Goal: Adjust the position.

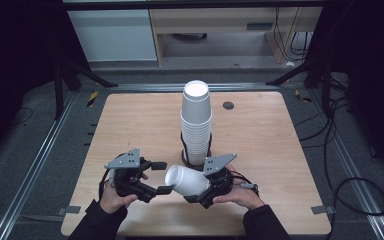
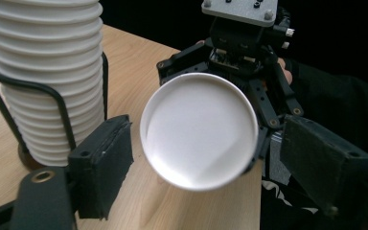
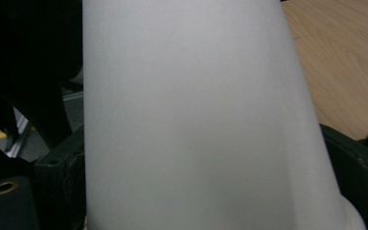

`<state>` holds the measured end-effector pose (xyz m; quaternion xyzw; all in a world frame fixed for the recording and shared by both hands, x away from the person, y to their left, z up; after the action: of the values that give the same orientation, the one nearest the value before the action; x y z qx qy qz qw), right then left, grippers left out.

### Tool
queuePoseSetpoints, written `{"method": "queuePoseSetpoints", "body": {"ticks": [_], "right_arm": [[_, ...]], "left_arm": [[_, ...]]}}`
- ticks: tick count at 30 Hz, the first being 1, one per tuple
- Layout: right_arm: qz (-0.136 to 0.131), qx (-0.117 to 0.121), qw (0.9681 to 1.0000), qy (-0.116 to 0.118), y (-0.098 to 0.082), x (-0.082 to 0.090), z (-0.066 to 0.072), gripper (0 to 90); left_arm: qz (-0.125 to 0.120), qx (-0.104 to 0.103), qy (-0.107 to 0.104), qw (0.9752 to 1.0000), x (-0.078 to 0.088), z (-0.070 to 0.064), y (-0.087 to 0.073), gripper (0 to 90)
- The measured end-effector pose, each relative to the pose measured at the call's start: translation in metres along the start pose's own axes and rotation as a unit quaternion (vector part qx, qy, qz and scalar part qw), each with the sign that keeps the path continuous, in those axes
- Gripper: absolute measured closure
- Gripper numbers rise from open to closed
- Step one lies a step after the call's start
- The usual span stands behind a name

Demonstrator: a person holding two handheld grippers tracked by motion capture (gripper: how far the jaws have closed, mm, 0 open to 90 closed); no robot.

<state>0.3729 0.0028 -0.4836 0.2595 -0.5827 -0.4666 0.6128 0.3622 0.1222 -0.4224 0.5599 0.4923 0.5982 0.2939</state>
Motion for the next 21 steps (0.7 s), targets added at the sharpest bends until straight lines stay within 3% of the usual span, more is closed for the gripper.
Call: {"method": "queuePoseSetpoints", "body": {"ticks": [4, 12, 21], "right_arm": [[0.023, 0.013, 0.9993, -0.027, -0.005, 0.006, -0.009, 8.4], [0.07, 0.048, 0.995, -0.052, -0.002, 0.009, -0.018, 8.3], [0.141, 0.096, 0.9839, -0.055, 0.004, -0.006, -0.02, 8.3]], "left_arm": [[0.023, -0.002, 0.015, 0.9996, 0.001, 0.007, -0.007, 16.4], [0.076, 0.002, 0.005, 0.9971, -0.008, 0.009, -0.024, 14.6], [0.115, -0.006, 0.013, 0.9933, -0.017, 0.012, -0.035, 13.6]]}}
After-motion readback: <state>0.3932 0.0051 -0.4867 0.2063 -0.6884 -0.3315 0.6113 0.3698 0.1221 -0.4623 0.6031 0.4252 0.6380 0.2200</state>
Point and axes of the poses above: each handheld gripper's, and its own axes: x roughly backward along the jaws, y roughly out of its top, z roughly to its left, the point moved 9 cm from there along -x, roughly forward along the jaws, and after that the axes turned 5 degrees about -x, right-handed, at the moved point
